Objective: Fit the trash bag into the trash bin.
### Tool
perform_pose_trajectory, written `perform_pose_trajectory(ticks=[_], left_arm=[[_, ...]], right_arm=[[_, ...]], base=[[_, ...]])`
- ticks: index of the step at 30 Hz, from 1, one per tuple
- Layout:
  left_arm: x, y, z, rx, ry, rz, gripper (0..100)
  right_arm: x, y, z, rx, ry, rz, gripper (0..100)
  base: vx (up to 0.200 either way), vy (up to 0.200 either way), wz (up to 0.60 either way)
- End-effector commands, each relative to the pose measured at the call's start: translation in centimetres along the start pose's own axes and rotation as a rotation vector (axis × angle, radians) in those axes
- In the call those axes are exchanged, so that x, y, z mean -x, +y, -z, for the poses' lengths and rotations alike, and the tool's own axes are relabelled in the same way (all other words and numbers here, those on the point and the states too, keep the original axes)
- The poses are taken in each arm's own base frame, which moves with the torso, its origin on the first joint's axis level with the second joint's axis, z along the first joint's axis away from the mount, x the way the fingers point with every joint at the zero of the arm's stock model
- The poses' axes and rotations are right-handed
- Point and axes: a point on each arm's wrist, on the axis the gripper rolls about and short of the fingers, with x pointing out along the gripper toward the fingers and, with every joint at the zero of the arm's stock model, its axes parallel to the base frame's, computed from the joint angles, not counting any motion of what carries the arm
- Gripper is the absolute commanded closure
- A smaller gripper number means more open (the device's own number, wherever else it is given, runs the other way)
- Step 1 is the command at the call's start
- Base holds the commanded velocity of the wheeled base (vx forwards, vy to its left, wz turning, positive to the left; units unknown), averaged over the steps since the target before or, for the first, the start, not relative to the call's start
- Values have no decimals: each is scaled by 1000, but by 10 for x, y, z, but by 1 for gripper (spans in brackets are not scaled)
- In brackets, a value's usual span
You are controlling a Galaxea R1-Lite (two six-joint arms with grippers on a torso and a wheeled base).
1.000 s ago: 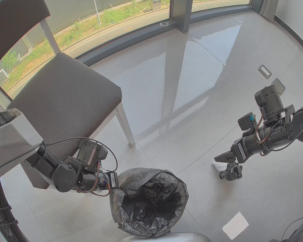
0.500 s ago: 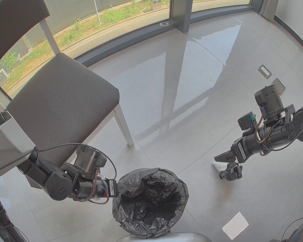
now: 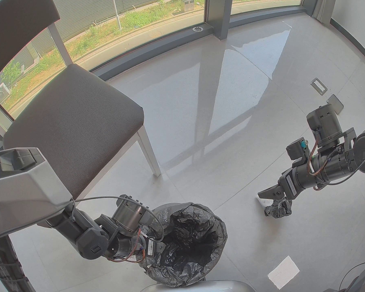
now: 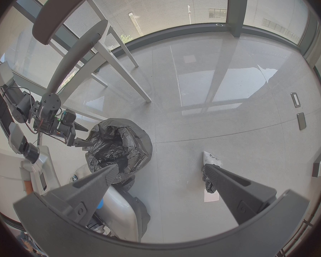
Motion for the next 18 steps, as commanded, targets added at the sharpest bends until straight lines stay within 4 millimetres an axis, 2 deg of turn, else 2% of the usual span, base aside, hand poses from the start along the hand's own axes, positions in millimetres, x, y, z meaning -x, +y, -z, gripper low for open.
perform_pose_trajectory(ticks=[1,10,11,18], left_arm=[[-12,0,4,-15,30,-17,0],[-22,9,3,12,44,-41,0],[-23,9,3,14,43,-39,100],[-26,7,-1,7,10,-27,100]], right_arm=[[0,0,1,1,2,-2,0],[0,0,1,1,1,-1,0],[-1,0,1,1,2,-2,0],[0,0,0,0,-3,-1,0]], base=[[0,0,0],[0,0,0],[0,0,0],[0,0,0]])
